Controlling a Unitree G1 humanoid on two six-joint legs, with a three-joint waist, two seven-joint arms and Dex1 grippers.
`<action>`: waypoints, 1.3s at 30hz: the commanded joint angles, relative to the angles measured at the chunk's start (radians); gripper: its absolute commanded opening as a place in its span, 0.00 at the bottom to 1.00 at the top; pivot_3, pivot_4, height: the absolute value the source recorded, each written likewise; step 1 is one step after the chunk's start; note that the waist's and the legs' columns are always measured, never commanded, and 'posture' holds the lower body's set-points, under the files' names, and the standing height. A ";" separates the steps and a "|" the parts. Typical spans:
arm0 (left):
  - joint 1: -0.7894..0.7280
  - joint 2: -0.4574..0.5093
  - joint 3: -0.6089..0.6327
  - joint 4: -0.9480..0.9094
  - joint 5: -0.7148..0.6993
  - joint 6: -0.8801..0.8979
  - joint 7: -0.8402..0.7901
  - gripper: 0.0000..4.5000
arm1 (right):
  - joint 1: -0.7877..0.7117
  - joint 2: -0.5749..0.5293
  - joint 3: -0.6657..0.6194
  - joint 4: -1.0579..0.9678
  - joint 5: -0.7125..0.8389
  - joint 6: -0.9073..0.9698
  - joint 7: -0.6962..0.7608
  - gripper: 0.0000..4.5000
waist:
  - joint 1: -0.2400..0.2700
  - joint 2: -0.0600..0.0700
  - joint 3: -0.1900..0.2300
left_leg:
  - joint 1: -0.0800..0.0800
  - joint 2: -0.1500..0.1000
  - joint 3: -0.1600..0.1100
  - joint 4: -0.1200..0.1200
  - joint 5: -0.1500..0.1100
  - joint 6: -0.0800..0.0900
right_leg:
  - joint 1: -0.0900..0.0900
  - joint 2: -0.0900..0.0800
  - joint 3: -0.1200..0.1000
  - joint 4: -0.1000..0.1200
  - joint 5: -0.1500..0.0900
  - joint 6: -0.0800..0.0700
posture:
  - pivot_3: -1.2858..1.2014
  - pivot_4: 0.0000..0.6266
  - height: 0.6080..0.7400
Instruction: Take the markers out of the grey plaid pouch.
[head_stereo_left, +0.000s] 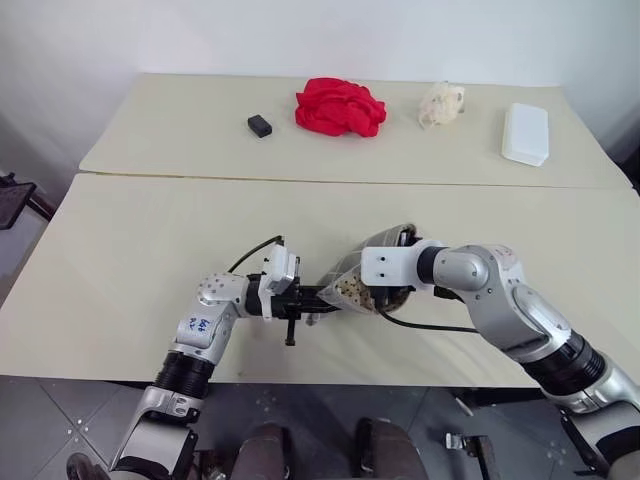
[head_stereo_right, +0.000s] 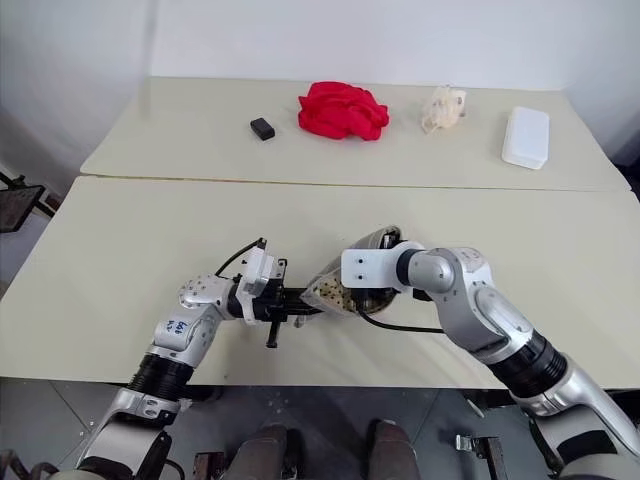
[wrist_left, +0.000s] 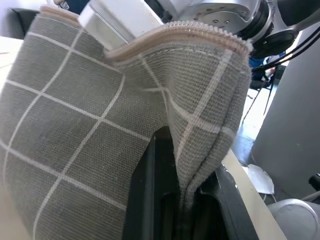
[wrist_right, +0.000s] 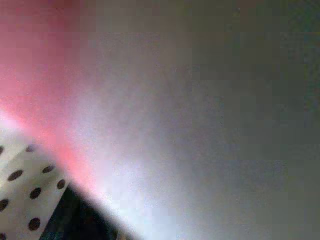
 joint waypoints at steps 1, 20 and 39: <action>-0.016 -0.018 -0.009 -0.060 -0.045 -0.002 -0.045 0.00 | -0.005 0.026 0.025 0.043 -0.032 0.010 0.023 0.73 | -0.002 0.000 0.000 | 0.000 0.000 0.000 0.000 0.000 0.000 | 0.000 0.000 0.000 0.000 0.000 0.000 | 0.52 0.24 1.00; -0.059 0.017 0.076 0.014 -0.035 -0.029 -0.014 0.00 | 0.070 -0.100 -0.159 -0.009 0.076 -0.211 0.104 0.29 | -0.001 0.000 0.000 | 0.000 0.000 0.000 0.000 0.000 0.000 | 0.000 0.000 0.000 0.000 0.000 0.000 | 0.52 0.24 1.00; -0.061 0.074 0.075 0.088 0.021 -0.164 -0.041 0.00 | 0.126 -0.130 -0.321 0.006 0.300 -0.391 0.109 0.28 | 0.000 0.000 0.000 | 0.000 0.000 0.000 0.000 0.000 0.000 | 0.000 0.000 0.000 0.000 0.000 0.000 | 0.52 0.24 1.00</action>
